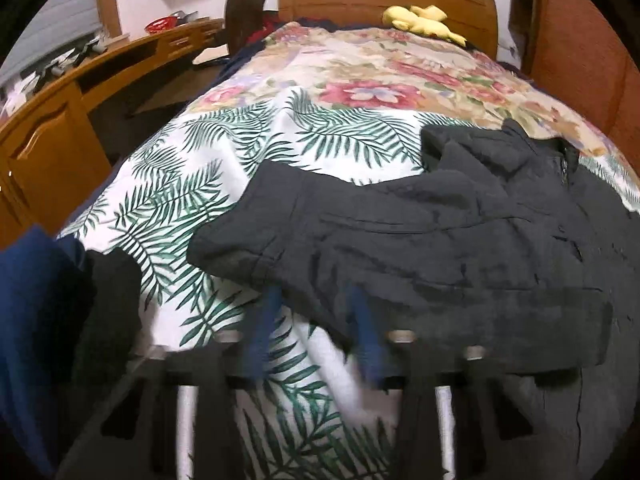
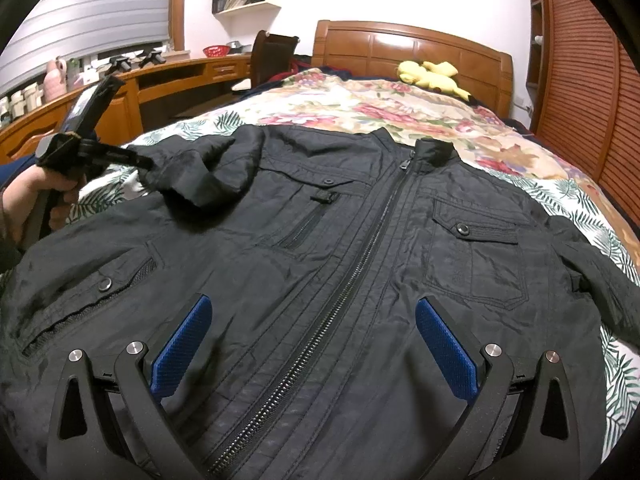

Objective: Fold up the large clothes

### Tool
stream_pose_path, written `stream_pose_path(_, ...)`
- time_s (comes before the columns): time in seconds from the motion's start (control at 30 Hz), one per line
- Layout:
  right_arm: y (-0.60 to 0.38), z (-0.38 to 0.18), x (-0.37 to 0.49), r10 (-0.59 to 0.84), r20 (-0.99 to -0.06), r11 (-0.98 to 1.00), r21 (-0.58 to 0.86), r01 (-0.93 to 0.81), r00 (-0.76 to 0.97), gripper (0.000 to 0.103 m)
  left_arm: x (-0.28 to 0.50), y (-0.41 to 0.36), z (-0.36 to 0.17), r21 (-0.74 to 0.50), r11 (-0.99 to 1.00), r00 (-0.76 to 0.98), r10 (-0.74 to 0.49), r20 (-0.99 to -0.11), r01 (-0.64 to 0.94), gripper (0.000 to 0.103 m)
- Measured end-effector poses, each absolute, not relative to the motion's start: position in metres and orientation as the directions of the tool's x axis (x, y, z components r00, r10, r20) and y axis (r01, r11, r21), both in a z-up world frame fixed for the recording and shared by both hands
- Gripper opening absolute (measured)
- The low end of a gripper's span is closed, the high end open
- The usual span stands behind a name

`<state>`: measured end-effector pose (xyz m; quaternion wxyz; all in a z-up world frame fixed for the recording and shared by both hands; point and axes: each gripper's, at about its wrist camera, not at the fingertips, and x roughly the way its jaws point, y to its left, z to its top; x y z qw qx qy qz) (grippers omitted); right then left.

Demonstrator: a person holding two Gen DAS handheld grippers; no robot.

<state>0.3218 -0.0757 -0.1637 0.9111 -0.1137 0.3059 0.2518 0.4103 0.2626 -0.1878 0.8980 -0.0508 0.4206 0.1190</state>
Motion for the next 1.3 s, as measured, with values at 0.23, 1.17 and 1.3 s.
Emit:
stream_pose_path(0.23,-0.075,-0.164,0.321,0.389,-0.615,0.845,-0.059,-0.532,0.686,0.103,0.41,0.244,-0.162,0.065,0.974,0.668,0.196,-0.718,-0.217,0.0)
stream_pose_path(1.17,-0.187,-0.12,0.264,0.276,-0.55,0.911,-0.112,-0.397,0.788,0.103,0.33,0.011,-0.014,0.113,0.976,0.839,-0.099,-0.535,0.187,0.0)
stream_pose_path(1.3,-0.203,-0.124,0.259,0.264,-0.551,0.916,-0.114,-0.384,0.792,0.103,0.315,0.003,-0.022,0.1,0.977,0.833,-0.106,-0.543,0.189,0.0)
